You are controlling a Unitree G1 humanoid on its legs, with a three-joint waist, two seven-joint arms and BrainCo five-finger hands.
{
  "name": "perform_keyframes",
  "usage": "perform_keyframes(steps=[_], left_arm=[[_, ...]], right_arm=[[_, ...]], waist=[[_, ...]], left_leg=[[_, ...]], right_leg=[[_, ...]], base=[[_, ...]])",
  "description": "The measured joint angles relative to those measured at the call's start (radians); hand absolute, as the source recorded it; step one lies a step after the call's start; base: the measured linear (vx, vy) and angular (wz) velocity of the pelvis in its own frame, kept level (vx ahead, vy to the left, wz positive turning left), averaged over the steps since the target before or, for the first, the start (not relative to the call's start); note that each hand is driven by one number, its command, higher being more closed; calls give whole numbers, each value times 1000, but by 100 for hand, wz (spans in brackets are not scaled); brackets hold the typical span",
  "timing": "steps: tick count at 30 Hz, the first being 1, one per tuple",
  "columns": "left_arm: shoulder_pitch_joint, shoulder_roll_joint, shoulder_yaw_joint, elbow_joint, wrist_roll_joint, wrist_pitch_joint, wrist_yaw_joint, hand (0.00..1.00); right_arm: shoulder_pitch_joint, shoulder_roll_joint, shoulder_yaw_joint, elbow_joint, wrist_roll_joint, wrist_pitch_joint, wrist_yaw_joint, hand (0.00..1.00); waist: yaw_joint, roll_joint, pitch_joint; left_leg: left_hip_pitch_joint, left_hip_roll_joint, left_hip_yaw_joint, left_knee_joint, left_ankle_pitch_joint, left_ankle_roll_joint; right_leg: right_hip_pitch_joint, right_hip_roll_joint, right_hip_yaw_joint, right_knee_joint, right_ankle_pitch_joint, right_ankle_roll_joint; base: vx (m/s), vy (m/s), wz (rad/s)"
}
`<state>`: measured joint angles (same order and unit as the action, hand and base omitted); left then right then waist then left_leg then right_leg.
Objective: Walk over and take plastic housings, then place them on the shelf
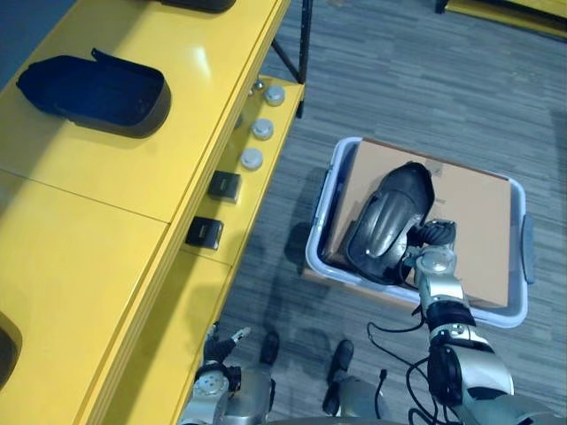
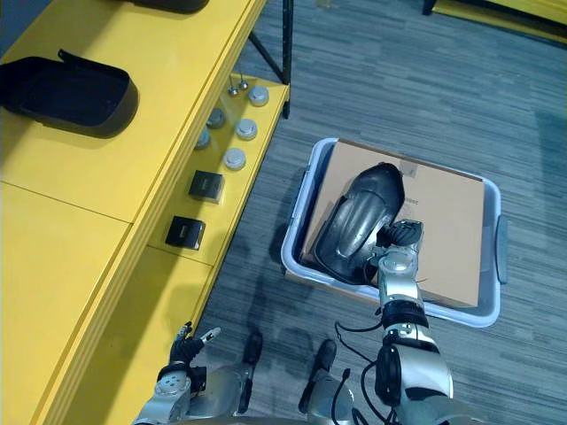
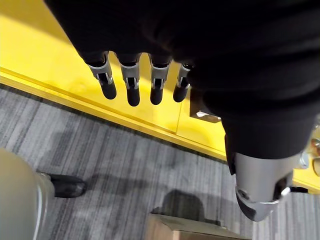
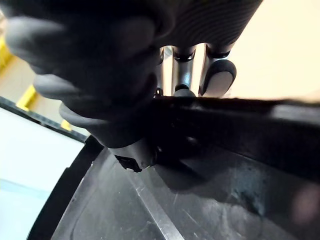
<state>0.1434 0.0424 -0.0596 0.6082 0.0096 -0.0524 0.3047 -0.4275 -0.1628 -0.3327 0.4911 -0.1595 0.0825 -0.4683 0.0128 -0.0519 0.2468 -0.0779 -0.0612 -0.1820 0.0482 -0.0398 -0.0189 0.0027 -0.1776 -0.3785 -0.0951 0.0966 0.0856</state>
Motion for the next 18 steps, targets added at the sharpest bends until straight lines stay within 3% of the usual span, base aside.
perform_keyframes(steps=[5, 9, 15, 18], left_arm=[[24, 0, -53, -174, 2, -3, 0, 0], [57, -7, -127, -464, 3, -8, 2, 0], [15, -2, -173, -819, 44, -58, 43, 0], [-43, 12, -212, -902, 53, -82, 61, 0]], right_arm=[[71, 5, 3, -169, -24, -32, -35, 100], [144, 20, 68, -355, -110, -39, -56, 100], [167, 53, 165, -521, -202, -49, -56, 100], [169, 59, 201, -576, -220, -68, -54, 100]], waist=[[1, 3, -22], [-4, 14, -43], [-25, 17, -77], [-26, 16, -97]], left_leg=[[5, 6, 7, 5, 0, 0], [7, 13, 14, 4, 0, 0], [21, 21, 17, 0, 1, 2], [25, 22, 23, 0, 1, 2]], right_leg=[[5, 4, 12, -2, -1, 0], [-2, 12, 27, 2, -3, 1], [9, 21, 30, 2, -5, -2], [10, 21, 36, 2, -4, -2]], base=[[-46, -2, -6], [-74, -7, -10], [-15, 0, -1], [3, 9, -6]])
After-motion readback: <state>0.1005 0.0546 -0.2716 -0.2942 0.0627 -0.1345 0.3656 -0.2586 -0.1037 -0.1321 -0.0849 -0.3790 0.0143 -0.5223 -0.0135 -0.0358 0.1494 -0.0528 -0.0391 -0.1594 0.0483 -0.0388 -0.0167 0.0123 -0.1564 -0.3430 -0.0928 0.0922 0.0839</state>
